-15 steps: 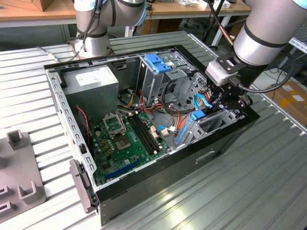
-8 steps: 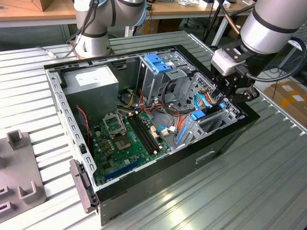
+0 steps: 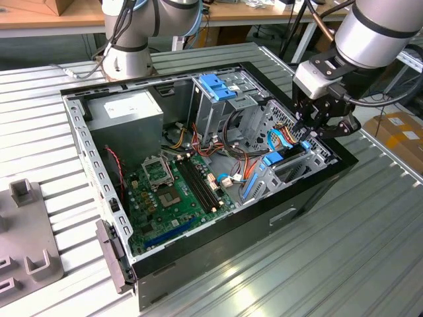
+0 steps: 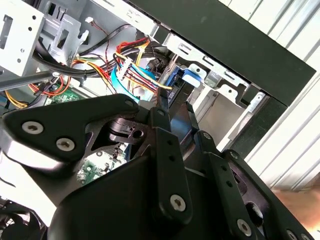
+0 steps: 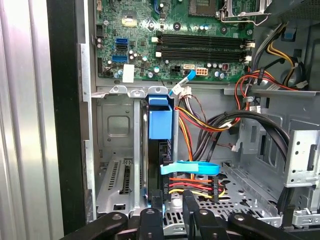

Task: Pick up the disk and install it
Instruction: 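Insert the second disk wire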

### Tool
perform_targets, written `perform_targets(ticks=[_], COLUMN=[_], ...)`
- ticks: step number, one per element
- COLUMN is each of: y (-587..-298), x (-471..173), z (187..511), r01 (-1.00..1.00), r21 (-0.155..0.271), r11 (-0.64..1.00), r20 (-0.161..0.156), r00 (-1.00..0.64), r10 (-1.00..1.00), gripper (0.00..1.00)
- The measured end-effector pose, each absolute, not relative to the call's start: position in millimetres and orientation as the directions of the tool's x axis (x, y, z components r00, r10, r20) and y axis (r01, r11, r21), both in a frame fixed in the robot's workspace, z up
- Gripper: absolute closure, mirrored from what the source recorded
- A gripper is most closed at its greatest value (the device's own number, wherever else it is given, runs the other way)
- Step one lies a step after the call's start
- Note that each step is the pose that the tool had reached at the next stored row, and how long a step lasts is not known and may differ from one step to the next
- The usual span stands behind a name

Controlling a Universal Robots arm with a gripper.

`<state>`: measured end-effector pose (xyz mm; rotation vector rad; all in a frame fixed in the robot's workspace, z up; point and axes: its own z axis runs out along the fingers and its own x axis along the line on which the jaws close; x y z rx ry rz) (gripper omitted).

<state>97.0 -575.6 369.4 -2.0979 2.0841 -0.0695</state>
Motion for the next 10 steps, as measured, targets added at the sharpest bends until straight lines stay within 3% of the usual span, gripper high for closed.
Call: perform_targets(ticks=[2,5,10], y=[-575.4,-575.4,-574.9], x=[97.1,97.1,96.1], z=[369.5,369.4,369.3], r01=[-0.987,-0.994,-0.997], r21=[-0.162,-0.109,-0.072], r11=[0.006,0.030,0.030], r20=[-0.096,-0.095,-0.094], r00=[0.009,-0.019,-0.024], r10=[-0.995,-0.995,-0.995], gripper=[0.70,0.70,0.70])
